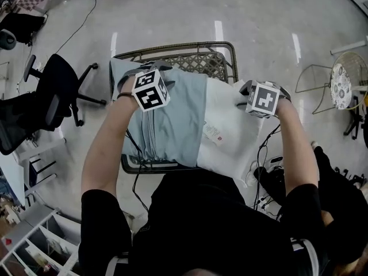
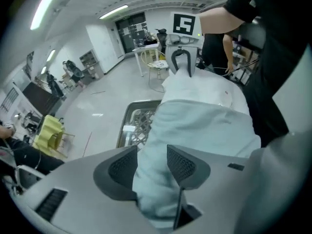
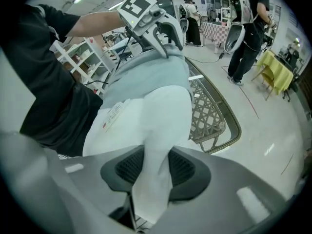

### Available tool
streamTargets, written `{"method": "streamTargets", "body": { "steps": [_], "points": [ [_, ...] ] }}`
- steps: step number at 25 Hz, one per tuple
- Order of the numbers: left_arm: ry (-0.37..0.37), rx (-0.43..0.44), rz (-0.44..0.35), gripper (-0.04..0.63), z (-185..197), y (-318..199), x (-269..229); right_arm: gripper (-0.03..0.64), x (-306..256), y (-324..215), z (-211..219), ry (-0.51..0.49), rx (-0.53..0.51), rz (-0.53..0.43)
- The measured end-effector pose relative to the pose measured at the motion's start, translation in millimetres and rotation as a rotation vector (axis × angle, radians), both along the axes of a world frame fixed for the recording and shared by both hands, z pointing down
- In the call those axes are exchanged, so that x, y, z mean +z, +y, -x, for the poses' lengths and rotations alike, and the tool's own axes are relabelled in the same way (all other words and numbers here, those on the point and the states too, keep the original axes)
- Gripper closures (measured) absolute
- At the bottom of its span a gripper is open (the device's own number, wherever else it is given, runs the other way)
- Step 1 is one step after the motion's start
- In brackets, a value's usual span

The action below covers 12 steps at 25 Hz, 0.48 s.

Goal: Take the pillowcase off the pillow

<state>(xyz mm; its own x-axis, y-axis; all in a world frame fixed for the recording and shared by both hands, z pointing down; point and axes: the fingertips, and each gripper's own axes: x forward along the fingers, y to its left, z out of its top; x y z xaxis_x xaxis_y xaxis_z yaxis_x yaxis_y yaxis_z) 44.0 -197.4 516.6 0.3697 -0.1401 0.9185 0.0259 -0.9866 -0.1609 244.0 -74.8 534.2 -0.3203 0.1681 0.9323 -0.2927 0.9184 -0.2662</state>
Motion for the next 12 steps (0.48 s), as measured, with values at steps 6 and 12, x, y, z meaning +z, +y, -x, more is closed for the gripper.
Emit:
{"method": "streamTargets", "body": {
  "steps": [6,12],
  "points": [
    [-0.155,0.15,0.059,0.576,-9.5,20.5,39.7,0.477,-6.0,1.6,-1.3,-0.062,0.049,-0.002],
    [-0.259,0.116,0.008,0.589,60.6,2.8,32.2,0.503,-7.1,6.5,-16.3,-0.073,0.097,0.044]
  ]
}}
